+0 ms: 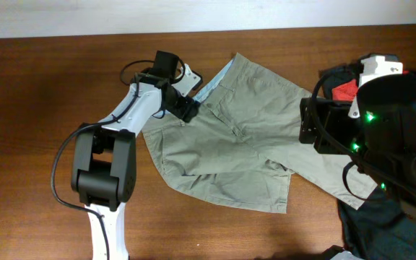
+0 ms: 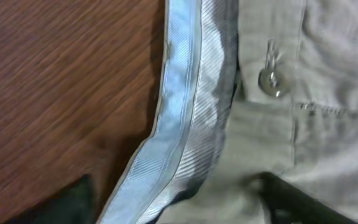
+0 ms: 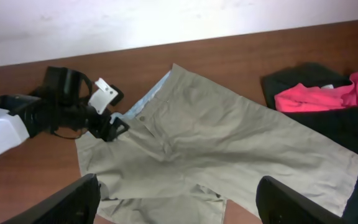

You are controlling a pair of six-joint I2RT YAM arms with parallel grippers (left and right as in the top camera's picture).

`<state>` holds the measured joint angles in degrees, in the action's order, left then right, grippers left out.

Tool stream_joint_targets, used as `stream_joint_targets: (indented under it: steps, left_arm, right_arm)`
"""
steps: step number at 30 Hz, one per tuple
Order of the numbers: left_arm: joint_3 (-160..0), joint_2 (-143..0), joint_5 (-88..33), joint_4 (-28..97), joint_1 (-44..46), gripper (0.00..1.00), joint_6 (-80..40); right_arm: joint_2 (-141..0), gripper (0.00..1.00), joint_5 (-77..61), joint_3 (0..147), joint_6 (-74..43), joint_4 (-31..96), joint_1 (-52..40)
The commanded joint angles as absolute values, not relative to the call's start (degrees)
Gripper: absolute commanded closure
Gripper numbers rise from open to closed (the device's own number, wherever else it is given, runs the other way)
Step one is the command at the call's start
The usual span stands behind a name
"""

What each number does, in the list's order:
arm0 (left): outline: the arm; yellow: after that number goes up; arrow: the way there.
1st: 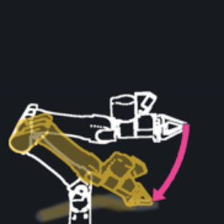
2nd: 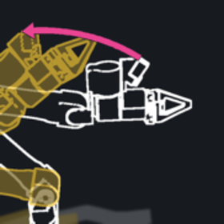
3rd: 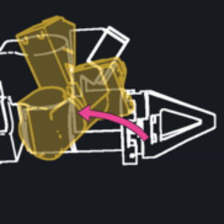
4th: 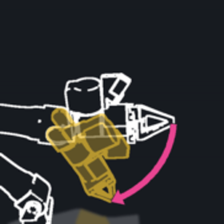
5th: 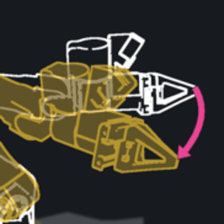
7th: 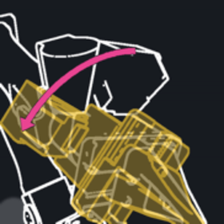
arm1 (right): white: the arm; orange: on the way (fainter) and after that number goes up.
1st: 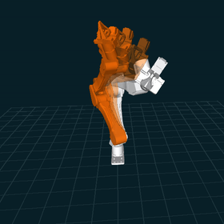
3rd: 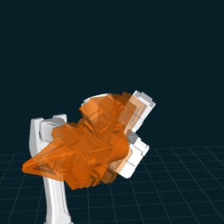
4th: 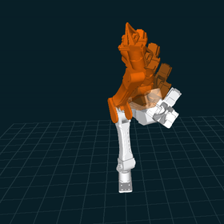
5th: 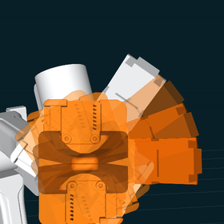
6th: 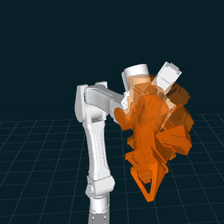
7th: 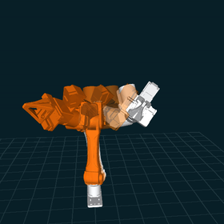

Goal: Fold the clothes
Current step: 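Drag the khaki shorts left onto the open table with the right gripper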

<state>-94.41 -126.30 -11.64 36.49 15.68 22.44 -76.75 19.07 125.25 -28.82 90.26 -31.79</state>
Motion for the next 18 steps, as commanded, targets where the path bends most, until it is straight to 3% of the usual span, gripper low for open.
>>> stream_joint_targets:
  steps: [1,2,3,6,8,11,13,14,18]
  left_arm:
    - [-94.61,-129.62,-9.13,38.28,15.51,0.43,24.12]
    - [-94.61,-130.32,-9.1,39.44,15.49,0.76,24.1]
    - [-94.61,-130.34,-8.64,40.25,15.35,0.99,24.05]
    - [-97.38,-130.06,5.54,44.75,11.35,0.99,14.74]
    - [-100.9,-130.06,8.4,49.52,4.64,1.0,12.47]
    - [-104.68,-130.04,8.36,54.72,-5.93,0.99,11.46]
    - [-106.41,-129.67,1.48,56.45,-11.77,1.0,11.16]
    - [-107.5,-128.81,-6.81,56.77,-15.29,0.98,11.2]
    - [-109.65,-121.93,-8.23,58.65,-19.09,0.87,11.79]
  right_arm:
    - [-76.38,0.16,19.99,125.27,-29.69,90.67,-31.38]
    - [-76.38,0.16,20.01,125.27,-29.69,90.7,-31.38]
    - [-76.38,0.16,20.01,125.25,-29.69,90.7,-31.38]
    - [-77.43,0.17,21.32,124.64,-29.69,90.7,-31.35]
    - [-79.48,0.19,21.47,123.26,-29.71,90.7,-31.38]
    - [-83.61,0.2,21.5,122.96,-31.31,90.72,-31.35]
    - [-85.91,0.2,20.99,122.93,-32.49,91.05,-31.35]
    - [-88.9,0.2,18.06,122.93,-32.47,91.64,-31.35]
    - [-101.91,0.2,13.72,122.89,-31.42,94.67,-31.38]
